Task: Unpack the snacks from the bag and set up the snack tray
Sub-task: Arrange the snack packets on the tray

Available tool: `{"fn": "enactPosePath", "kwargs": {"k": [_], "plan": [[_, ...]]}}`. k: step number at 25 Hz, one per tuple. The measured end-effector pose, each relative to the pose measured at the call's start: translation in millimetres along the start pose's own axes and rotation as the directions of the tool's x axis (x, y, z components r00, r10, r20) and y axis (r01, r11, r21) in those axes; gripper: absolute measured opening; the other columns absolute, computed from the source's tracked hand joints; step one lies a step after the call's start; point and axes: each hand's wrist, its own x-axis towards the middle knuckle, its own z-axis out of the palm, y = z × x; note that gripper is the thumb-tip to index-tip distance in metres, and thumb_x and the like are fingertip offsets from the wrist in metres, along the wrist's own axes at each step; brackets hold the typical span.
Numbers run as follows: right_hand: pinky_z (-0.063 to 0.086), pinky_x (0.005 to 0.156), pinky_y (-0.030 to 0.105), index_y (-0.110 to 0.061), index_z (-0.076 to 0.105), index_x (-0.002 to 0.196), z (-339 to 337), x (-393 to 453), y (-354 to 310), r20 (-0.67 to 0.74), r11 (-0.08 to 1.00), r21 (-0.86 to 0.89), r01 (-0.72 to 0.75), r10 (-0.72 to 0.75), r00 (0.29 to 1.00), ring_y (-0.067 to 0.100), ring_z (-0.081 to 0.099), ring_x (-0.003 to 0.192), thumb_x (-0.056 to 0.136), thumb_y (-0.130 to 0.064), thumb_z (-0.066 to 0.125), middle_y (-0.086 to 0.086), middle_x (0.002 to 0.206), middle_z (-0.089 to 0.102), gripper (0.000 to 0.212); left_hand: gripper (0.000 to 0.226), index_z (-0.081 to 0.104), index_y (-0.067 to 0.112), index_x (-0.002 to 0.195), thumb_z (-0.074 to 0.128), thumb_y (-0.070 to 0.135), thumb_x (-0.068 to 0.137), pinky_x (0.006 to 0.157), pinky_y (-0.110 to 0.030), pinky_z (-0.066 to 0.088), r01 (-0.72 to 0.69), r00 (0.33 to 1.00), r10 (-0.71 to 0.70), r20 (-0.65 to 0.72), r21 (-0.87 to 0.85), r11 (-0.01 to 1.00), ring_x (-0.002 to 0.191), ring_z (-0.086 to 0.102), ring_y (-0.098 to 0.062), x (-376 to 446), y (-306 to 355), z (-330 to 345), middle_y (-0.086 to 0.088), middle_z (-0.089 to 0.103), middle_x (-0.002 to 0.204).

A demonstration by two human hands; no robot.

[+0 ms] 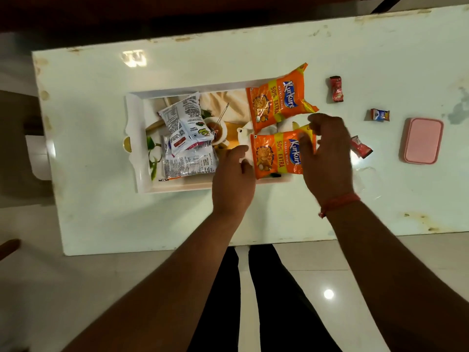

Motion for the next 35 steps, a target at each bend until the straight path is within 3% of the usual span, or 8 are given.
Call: {"fn": "enactPosePath", "kwargs": {"k": [4, 7, 10, 14, 20, 24, 31, 35], "plan": [[0.048, 0.100, 0.042, -0.008, 0.055, 0.130, 48, -19, -63, 0.305, 0.989, 0.098, 0.107, -0.132, 0.943, 0.028, 0.057, 0.116, 0.092, -0.015, 0.064, 0.013, 0.126, 0.059, 0.040, 0.037, 0.066, 0.013, 0.116, 0.048, -0.001, 0.086, 0.094, -0.021, 0.046, -0.042, 0.973, 0.044, -0.226, 0.013, 0.999, 0.113, 0.057, -0.020, 11, -24, -48, -0.008, 0.064, 0.121], [0.037, 0.111, 0.045, -0.007, 0.040, 0.146, 92, -4, -98, 0.417, 0.922, -0.119, 0.369, -0.291, 0.861, 0.037, 0.043, 0.135, 0.085, -0.020, 0.068, 0.017, 0.148, 0.044, 0.069, 0.027, 0.065, 0.004, 0.106, 0.048, -0.001, 0.087, 0.077, 0.001, 0.037, 0.153, 0.869, -0.210, -0.448, -0.159, 0.975, 0.101, 0.061, -0.024, 32, -34, -82, -0.014, 0.066, 0.110], [0.029, 0.116, 0.052, -0.017, 0.021, 0.156, 128, 14, -124, 0.575, 0.775, -0.302, 0.556, -0.317, 0.754, 0.036, 0.021, 0.149, 0.087, -0.025, 0.065, 0.010, 0.163, 0.022, 0.082, 0.026, 0.059, -0.003, 0.113, 0.044, 0.011, 0.098, 0.089, -0.023, 0.051, 0.341, 0.815, -0.518, -0.260, -0.507, 0.791, 0.103, 0.063, -0.034, 51, -43, -100, -0.022, 0.065, 0.116], [0.046, 0.100, 0.050, -0.015, 0.026, 0.153, 143, 32, -135, 0.609, 0.685, -0.371, 0.626, -0.329, 0.721, 0.039, 0.034, 0.140, 0.087, -0.011, 0.056, 0.013, 0.155, 0.033, 0.072, 0.028, 0.055, 0.003, 0.120, 0.039, 0.020, 0.104, 0.080, -0.035, 0.057, 0.306, 0.874, -0.486, 0.007, -0.784, 0.540, 0.094, 0.067, -0.028, 59, -27, -115, -0.022, 0.066, 0.113], [0.051, 0.063, 0.037, -0.006, 0.046, 0.120, 99, 70, -129, 0.311, 0.977, 0.030, 0.212, -0.210, 0.927, 0.028, 0.064, 0.082, 0.091, -0.028, 0.055, 0.009, 0.097, 0.066, 0.037, 0.019, 0.055, 0.014, 0.108, 0.039, 0.024, 0.105, 0.085, -0.035, 0.052, 0.202, 0.947, -0.322, -0.025, -0.731, 0.652, 0.091, 0.064, -0.023, 68, -15, -123, -0.010, 0.066, 0.102], [0.049, 0.076, 0.036, -0.005, 0.051, 0.121, 71, 99, -101, 0.395, 0.984, 0.043, -0.172, 0.141, 0.908, 0.029, 0.064, 0.099, 0.097, -0.031, 0.055, 0.008, 0.105, 0.064, 0.036, 0.026, 0.054, 0.017, 0.125, 0.046, 0.020, 0.100, 0.091, -0.037, 0.053, 0.212, 0.976, -0.210, 0.061, -0.498, 0.841, 0.099, 0.062, -0.016, 83, -1, -101, -0.008, 0.062, 0.122], [0.048, 0.086, 0.038, -0.004, 0.045, 0.129, 65, 103, -82, 0.275, 0.941, -0.337, 0.036, 0.062, 0.960, 0.034, 0.059, 0.114, 0.098, -0.030, 0.051, 0.017, 0.125, 0.059, 0.041, 0.042, 0.053, 0.018, 0.133, 0.056, 0.011, 0.092, 0.087, -0.040, 0.054, 0.139, 0.929, -0.063, 0.365, -0.187, 0.972, 0.103, 0.064, -0.025, 106, 29, -54, -0.005, 0.068, 0.113], [0.050, 0.092, 0.040, -0.006, 0.040, 0.136, 61, 98, -72, 0.226, 0.913, -0.405, 0.051, 0.046, 0.973, 0.032, 0.056, 0.119, 0.098, -0.035, 0.050, 0.015, 0.133, 0.052, 0.048, 0.046, 0.052, 0.027, 0.137, 0.056, 0.015, 0.093, 0.056, -0.013, 0.043, 0.065, 0.945, -0.019, 0.327, -0.131, 0.989, 0.074, 0.055, 0.003, 106, 30, -49, 0.023, 0.055, 0.080]]}}
